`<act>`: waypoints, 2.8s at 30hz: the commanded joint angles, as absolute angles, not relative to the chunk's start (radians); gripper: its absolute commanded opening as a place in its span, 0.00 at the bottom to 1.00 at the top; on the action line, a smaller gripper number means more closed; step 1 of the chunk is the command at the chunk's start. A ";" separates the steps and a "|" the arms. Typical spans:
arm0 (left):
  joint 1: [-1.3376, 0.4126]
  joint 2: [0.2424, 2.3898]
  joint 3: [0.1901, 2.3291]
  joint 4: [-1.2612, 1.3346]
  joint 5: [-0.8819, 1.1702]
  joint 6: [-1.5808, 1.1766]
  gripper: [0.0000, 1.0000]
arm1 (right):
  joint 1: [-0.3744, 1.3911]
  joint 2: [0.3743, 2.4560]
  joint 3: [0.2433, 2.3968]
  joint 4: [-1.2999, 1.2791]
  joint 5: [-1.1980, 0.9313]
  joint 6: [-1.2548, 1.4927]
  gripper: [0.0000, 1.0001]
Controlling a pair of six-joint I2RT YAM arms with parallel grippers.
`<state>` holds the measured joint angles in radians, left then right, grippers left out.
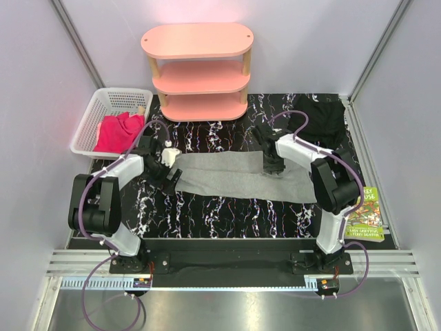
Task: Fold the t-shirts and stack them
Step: Fold the tshirt
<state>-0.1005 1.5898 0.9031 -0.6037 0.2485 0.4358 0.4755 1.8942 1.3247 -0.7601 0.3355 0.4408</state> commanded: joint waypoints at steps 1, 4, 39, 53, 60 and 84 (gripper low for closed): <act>-0.084 1.578 0.858 -0.634 0.209 0.459 0.99 | 0.479 1.945 1.402 -0.721 0.377 0.422 0.30; -0.080 1.578 0.850 -0.626 0.195 0.465 0.99 | 0.477 1.962 1.428 -0.721 0.362 0.422 0.14; -0.072 1.536 0.805 -0.634 0.135 0.508 0.99 | 0.272 1.853 1.681 -0.761 0.339 0.353 1.00; -0.072 1.486 0.793 -0.652 0.138 0.505 0.99 | 0.252 1.738 1.381 -0.721 0.080 0.531 1.00; -0.072 1.483 0.819 -0.670 0.140 0.502 0.99 | 0.245 1.744 1.264 -0.582 -0.156 0.597 1.00; -0.072 1.506 0.836 -0.681 0.149 0.497 0.99 | 0.201 2.011 1.473 -0.428 -0.285 0.617 1.00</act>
